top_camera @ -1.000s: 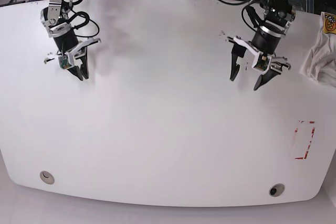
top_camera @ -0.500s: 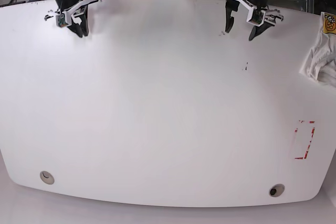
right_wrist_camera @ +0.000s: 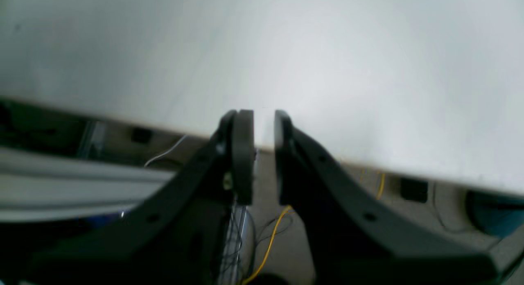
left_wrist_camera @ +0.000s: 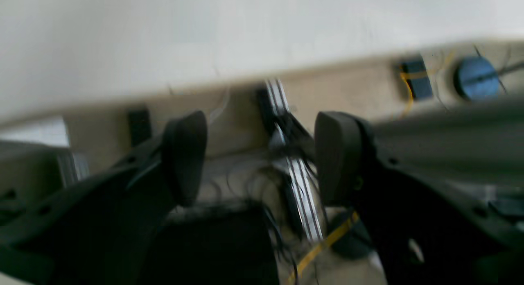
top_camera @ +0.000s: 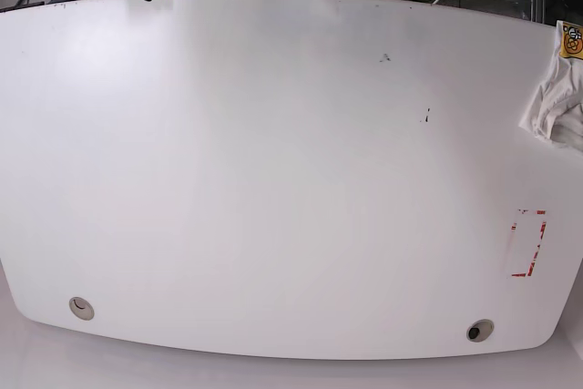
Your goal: Layout the t-shirt on the table in an organized manner, then fold the t-shirt properly
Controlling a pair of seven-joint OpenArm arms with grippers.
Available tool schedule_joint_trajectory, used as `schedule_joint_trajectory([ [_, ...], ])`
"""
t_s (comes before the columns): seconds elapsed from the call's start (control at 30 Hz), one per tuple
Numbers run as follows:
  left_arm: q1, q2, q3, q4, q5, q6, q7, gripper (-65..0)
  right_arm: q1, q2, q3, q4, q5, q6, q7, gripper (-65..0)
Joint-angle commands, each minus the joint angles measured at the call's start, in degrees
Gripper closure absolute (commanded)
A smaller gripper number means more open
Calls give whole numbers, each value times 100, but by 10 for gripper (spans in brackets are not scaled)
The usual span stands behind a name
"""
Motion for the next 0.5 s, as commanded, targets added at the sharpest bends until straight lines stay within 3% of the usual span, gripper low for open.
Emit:
schedule_joint_trajectory([
  [0.0, 428, 63, 0, 99, -76, -19, -121, -383, -587, 40, 56, 139, 62, -13, 110, -81],
  [0.23, 592, 54, -9, -121, -67, -19, -77, -383, -991, 32, -40, -239, 27, 4, 92, -81],
  [0.47, 261, 46, -9, -1062, -32, -19, -69, -383, -569, 40, -330, -1364, 9, 285, 92, -81],
])
